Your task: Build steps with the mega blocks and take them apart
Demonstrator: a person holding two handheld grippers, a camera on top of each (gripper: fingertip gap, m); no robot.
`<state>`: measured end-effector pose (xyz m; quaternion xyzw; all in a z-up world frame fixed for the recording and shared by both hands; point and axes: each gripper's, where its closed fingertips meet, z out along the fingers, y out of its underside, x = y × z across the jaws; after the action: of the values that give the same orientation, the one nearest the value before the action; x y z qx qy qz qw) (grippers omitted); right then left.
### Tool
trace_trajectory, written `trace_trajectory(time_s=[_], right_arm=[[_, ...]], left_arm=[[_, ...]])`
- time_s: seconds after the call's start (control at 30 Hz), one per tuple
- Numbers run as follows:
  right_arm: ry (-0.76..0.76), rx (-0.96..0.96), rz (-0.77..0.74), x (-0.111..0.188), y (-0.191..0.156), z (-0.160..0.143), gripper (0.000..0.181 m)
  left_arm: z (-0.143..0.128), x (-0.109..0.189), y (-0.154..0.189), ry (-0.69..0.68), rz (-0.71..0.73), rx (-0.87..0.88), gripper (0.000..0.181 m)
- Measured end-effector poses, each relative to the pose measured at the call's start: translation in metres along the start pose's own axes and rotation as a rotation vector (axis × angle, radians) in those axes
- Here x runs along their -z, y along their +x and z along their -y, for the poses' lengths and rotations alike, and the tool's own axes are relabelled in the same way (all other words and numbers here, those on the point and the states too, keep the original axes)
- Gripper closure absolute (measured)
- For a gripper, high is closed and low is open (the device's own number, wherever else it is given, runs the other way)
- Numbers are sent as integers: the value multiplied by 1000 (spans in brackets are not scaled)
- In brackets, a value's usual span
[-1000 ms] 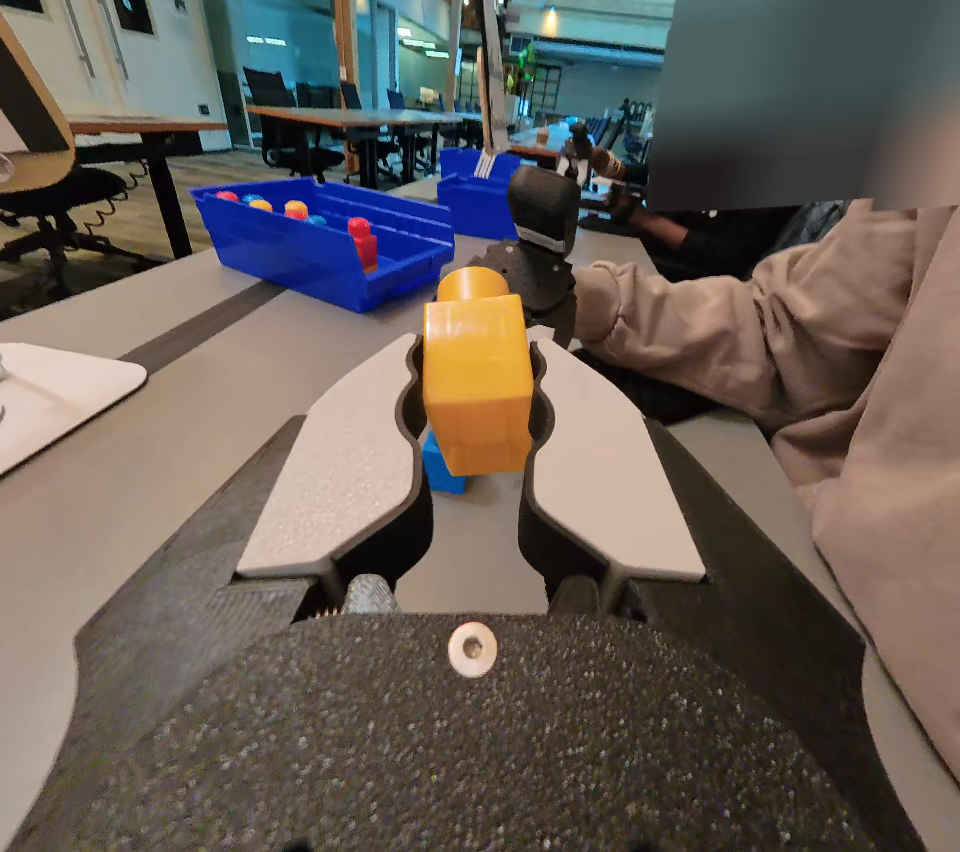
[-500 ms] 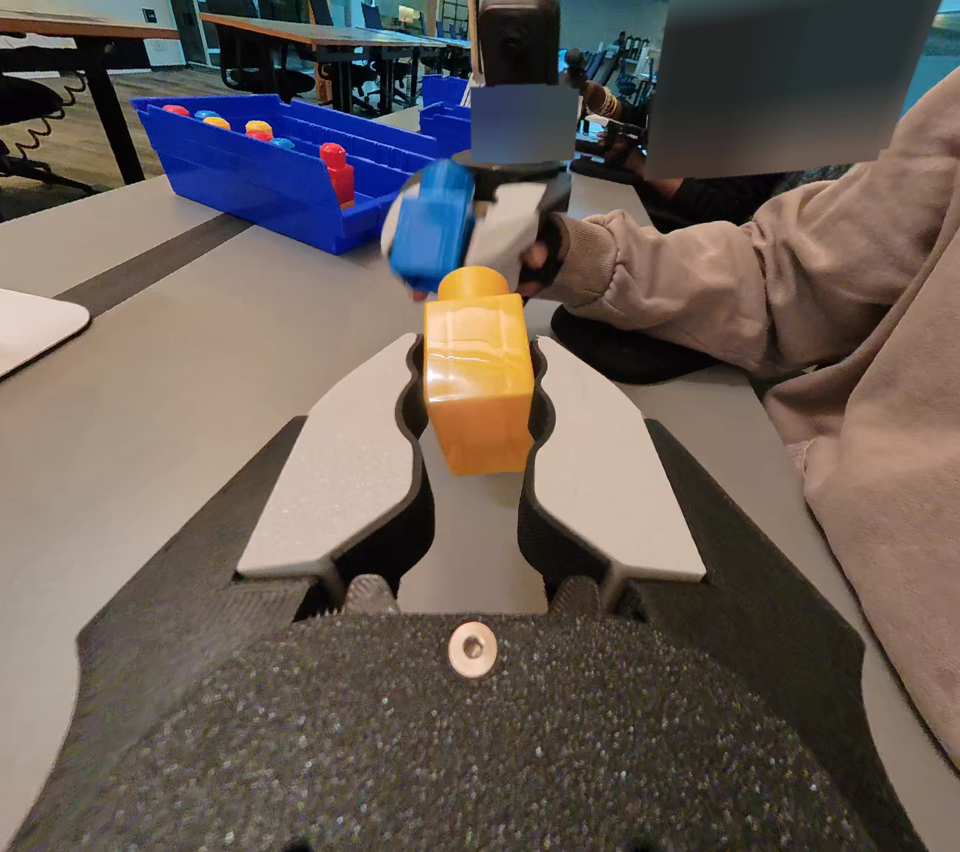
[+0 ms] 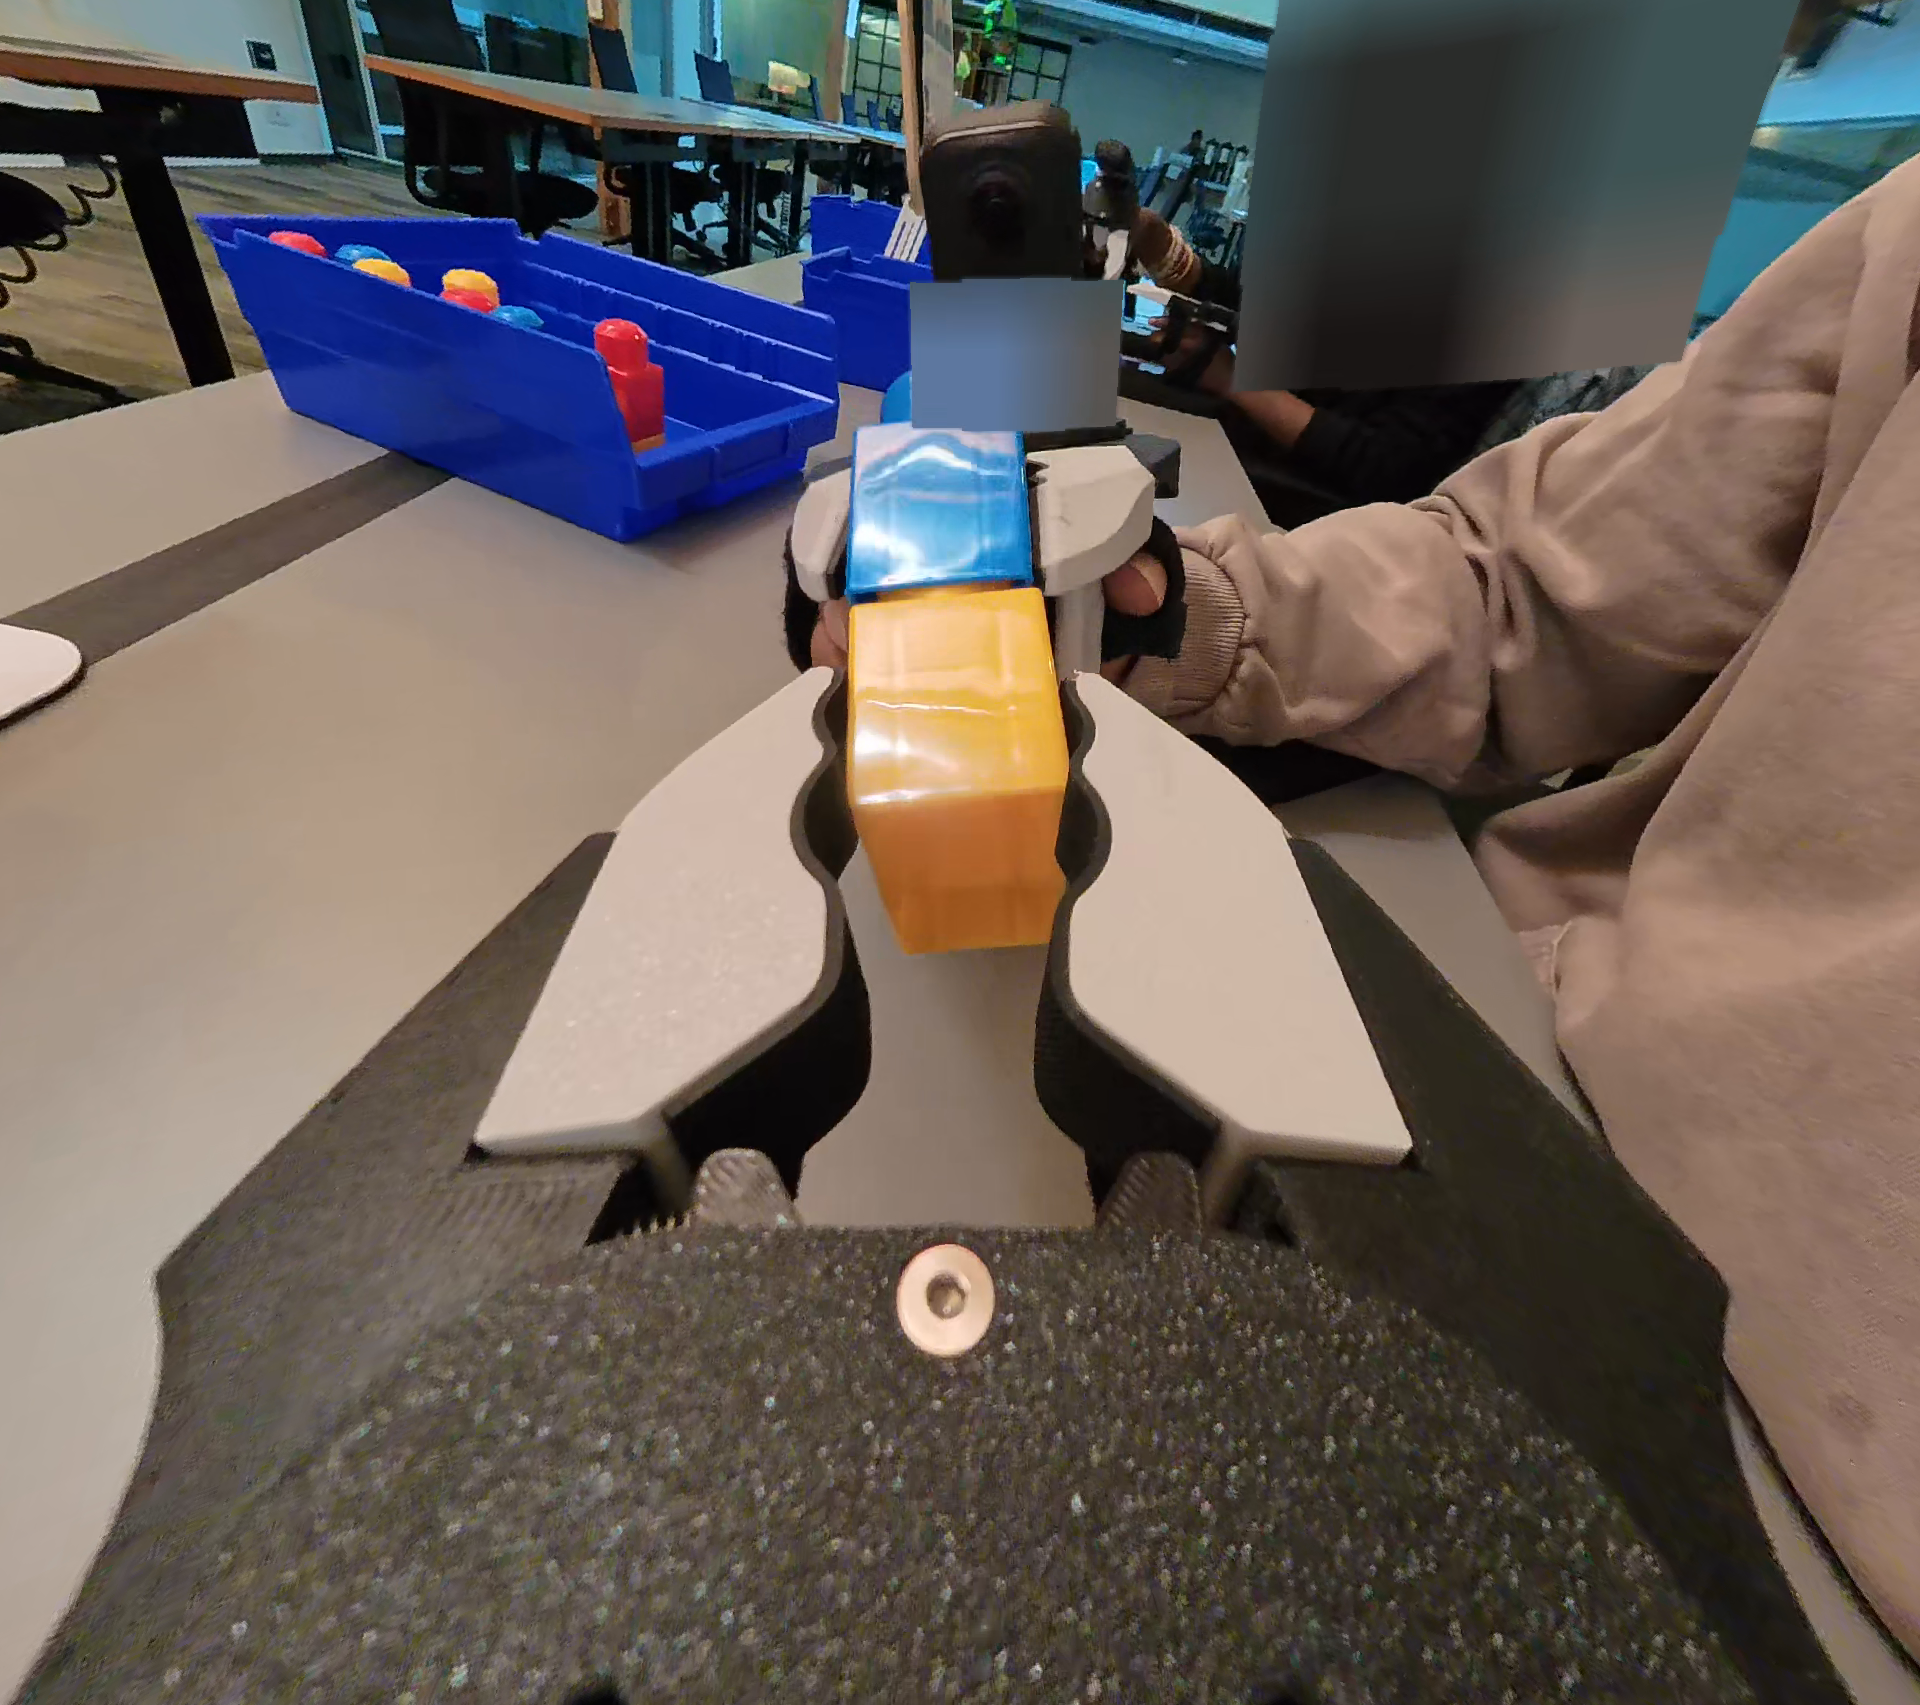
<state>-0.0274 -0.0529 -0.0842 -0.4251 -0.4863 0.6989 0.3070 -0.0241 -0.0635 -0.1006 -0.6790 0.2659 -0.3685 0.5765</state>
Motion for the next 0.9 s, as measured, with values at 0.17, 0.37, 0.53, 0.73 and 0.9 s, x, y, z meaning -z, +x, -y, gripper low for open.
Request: trace_trajectory(time_s=[0.17, 0.37, 0.53, 0.73, 0.9], right_arm=[[-24, -24, 33, -1, -4, -6, 145], [-50, -15, 46, -1, -4, -10, 145], [-77, 8, 39, 0, -6, -5, 145], [-97, 88, -27, 24, 2, 14, 128], [-75, 47, -57, 24, 6, 6, 129]], left_arm=[[0, -3, 3, 12, -8, -3, 144], [-3, -3, 3, 1, -13, -10, 144], [4, -4, 3, 15, -23, -20, 144], [11, 9, -4, 89, -4, 14, 144], [38, 23, -12, 321, -3, 114, 144]])
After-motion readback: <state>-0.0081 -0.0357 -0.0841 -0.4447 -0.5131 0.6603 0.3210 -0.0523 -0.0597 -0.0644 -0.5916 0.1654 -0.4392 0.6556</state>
